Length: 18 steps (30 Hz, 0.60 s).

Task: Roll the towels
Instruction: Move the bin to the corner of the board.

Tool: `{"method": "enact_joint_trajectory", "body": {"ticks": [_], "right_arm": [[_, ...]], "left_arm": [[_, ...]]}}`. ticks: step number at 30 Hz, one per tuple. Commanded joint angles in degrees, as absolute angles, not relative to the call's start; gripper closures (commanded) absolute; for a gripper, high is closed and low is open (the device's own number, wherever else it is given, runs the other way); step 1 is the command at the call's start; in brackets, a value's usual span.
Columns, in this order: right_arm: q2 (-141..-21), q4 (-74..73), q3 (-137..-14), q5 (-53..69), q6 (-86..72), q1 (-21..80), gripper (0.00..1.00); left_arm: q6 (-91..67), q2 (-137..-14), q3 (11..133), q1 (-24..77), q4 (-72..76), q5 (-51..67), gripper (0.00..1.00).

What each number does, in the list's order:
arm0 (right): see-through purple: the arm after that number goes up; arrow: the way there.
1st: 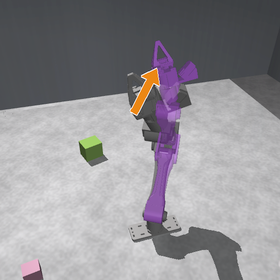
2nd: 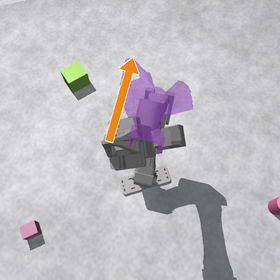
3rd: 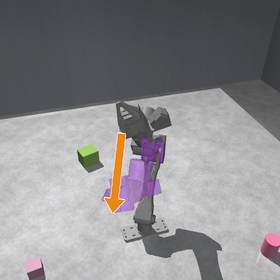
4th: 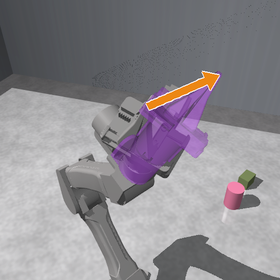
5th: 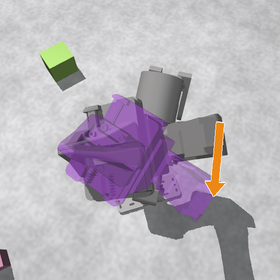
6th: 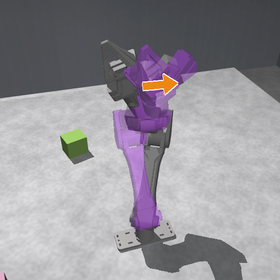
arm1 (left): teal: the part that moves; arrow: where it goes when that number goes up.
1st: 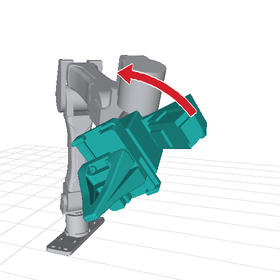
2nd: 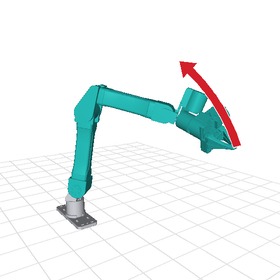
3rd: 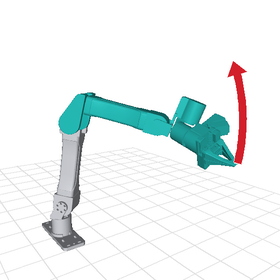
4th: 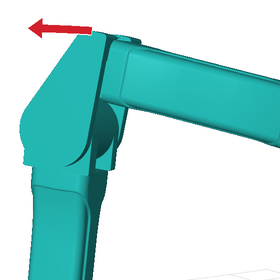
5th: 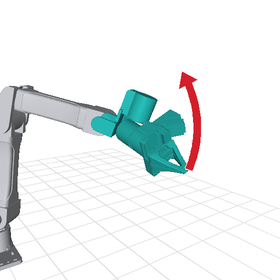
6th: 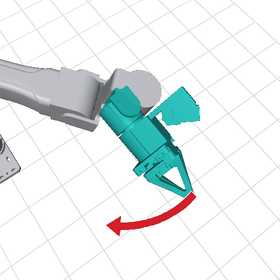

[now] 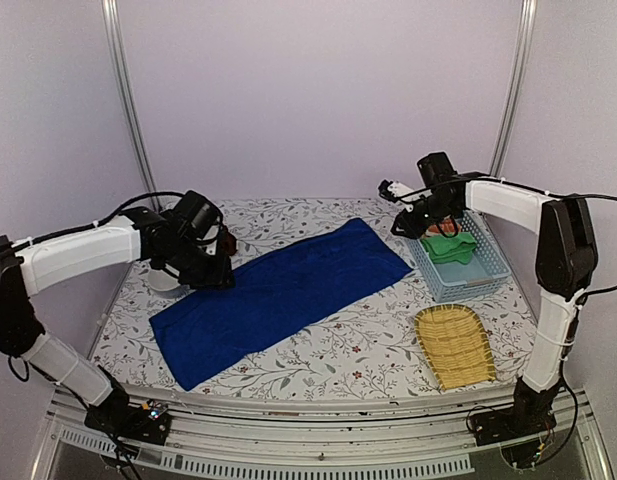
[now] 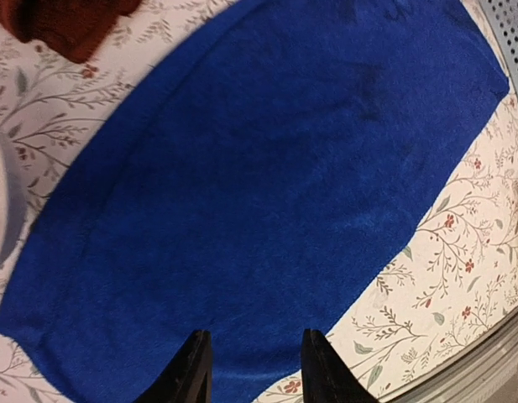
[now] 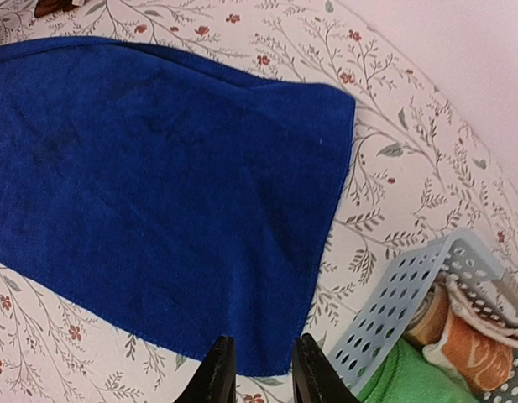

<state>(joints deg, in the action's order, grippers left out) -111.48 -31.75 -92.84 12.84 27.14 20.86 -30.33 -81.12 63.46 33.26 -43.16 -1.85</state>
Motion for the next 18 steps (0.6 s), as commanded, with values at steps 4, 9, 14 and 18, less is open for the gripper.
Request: {"method": "enact_joint_trajectory", "body": {"ticks": [4,9,14,18], "right_arm": [[-104.38,-36.98,-86.49,13.08,26.44,20.93,0.75],[-107.55,-35.27,-86.95,7.90,25.63,20.84,0.80],[-118.98,-34.72,-98.06,3.25,24.48,19.50,0.87],[-126.99,-37.58,-107.85,1.60,23.46,17.12,0.89]], "left_arm": [[-27.38,-92.68,63.04,36.30,-34.13,2.85,0.61],[-25.65,-100.09,65.03,36.43,-31.83,3.74,0.61],[-24.74,-102.92,65.55,36.80,-31.31,3.42,0.62],[-25.17,-101.93,64.28,37.45,-31.29,3.73,0.62]]}}
